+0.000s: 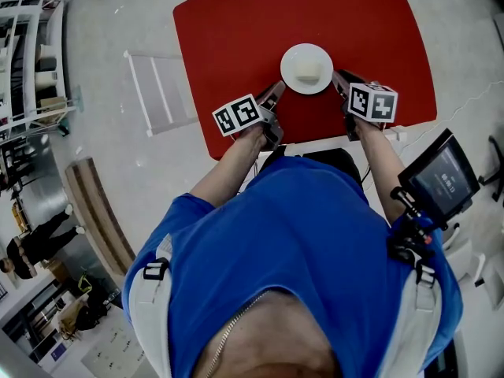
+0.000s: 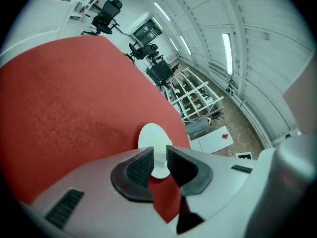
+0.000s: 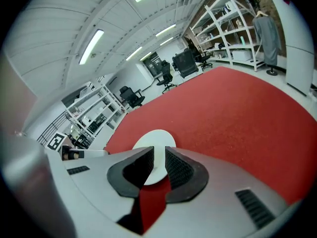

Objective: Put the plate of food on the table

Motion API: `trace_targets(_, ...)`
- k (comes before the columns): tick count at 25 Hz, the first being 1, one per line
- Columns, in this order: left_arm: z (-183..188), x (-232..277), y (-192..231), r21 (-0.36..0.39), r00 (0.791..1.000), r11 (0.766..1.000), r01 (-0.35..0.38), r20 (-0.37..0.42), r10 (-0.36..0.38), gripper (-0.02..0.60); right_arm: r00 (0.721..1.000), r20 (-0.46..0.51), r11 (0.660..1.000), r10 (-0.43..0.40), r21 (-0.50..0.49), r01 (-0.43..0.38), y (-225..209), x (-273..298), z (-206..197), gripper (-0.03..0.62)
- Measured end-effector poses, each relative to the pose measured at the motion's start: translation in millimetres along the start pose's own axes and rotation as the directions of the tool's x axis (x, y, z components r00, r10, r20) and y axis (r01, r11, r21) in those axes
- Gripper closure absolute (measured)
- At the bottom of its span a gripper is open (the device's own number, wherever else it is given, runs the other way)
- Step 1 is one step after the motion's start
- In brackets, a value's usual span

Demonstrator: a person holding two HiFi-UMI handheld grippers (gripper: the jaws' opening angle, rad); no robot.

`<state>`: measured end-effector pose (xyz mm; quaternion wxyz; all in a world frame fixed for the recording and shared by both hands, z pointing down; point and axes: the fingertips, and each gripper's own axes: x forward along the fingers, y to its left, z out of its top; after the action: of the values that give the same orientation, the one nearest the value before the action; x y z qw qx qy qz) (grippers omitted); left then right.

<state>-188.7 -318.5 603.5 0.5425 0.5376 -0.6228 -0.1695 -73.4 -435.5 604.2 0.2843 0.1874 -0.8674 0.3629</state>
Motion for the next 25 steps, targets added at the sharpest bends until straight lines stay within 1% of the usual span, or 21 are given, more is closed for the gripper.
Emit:
trace_targets(3,-4.0,-19.9,-15.6,0.034,0.998,0.998,0.052,0.035,-0.053,0.497,0.997,0.081,0.999,0.013,-0.042,-0.009,24.0,-24.1,4.6,0.529)
trace_targets(4,-4.0,-24.0,-20.7,0.045,0.997,0.997,0.066,0.046,-0.068,0.497,0.994,0.105,0.998,0.02,-0.055,-0.014,31.6,-30.5,7.9,0.55)
trace_targets(7,-1.9,-42.7,-32.3,0.079,0.991,0.992,0.098,0.084,-0.104,0.539,0.987,0.16,0.994,0.036,-0.112,-0.018,59.9,-47.5,11.8,0.573)
trace_targets(9,-6.3,-74.0,-35.4,0.106,0.985,0.987,0.122,0.111,-0.134,0.558,0.98,0.191,0.988,0.046,-0.153,-0.016,92.6,-61.5,-1.0,0.589)
trace_targets(11,-19.3,-119.2,-36.2,0.138,0.977,0.979,0.147,0.133,-0.166,0.573,0.974,0.218,0.983,0.055,-0.184,-0.015,133.3,-79.9,-28.9,0.589)
trace_targets(13,-27.9,-150.0,-39.5,0.167,0.969,0.971,0.169,0.151,-0.194,0.574,0.97,0.235,0.979,0.065,-0.203,-0.016,160.5,-93.4,-49.8,0.589)
trace_targets(15,-24.2,-156.5,-46.1,0.189,0.962,0.965,0.183,0.166,-0.215,0.574,0.967,0.246,0.975,0.073,-0.221,-0.017,168.9,-97.3,-51.5,0.589)
trace_targets(18,-8.3,-156.4,-56.2,0.208,0.955,0.957,0.2,0.176,-0.238,0.574,0.962,0.263,0.969,0.079,-0.246,-0.012,176.7,-97.1,-38.0,0.591)
trace_targets(21,2.5,-158.4,-61.9,0.223,0.951,0.952,0.21,0.181,-0.252,0.574,0.956,0.28,0.965,0.084,-0.262,-0.008,185.6,-98.2,-27.2,0.591)
trace_targets(25,8.6,-152.7,-66.6,0.242,0.947,0.944,0.224,0.174,-0.269,0.574,0.948,0.307,0.964,0.083,-0.267,0.002,187.1,-101.9,-20.0,0.591)
